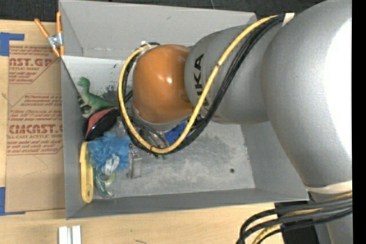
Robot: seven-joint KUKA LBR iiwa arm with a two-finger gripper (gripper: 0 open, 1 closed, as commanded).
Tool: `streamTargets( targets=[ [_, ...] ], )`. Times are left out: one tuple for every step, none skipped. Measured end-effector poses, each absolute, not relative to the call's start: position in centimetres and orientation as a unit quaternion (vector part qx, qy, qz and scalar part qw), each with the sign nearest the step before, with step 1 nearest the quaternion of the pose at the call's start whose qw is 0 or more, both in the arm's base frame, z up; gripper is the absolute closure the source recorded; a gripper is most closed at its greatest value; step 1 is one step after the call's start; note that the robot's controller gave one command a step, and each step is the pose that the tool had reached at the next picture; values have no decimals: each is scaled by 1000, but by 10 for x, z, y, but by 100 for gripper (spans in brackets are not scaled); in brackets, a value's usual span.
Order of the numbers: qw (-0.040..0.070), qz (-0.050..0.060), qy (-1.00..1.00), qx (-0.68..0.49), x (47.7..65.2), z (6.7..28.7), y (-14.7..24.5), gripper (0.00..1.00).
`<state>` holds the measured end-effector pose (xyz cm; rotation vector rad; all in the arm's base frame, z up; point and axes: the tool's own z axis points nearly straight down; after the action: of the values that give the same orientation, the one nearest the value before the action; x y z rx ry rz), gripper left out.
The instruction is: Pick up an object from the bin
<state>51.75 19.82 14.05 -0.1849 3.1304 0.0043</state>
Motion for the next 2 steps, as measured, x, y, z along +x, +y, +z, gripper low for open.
streamTargets(
  targets=[
    [-6, -1, 999, -52, 508, 139, 207, 0],
    [6, 3, 998, -66, 513, 168, 211, 0]
  ],
)
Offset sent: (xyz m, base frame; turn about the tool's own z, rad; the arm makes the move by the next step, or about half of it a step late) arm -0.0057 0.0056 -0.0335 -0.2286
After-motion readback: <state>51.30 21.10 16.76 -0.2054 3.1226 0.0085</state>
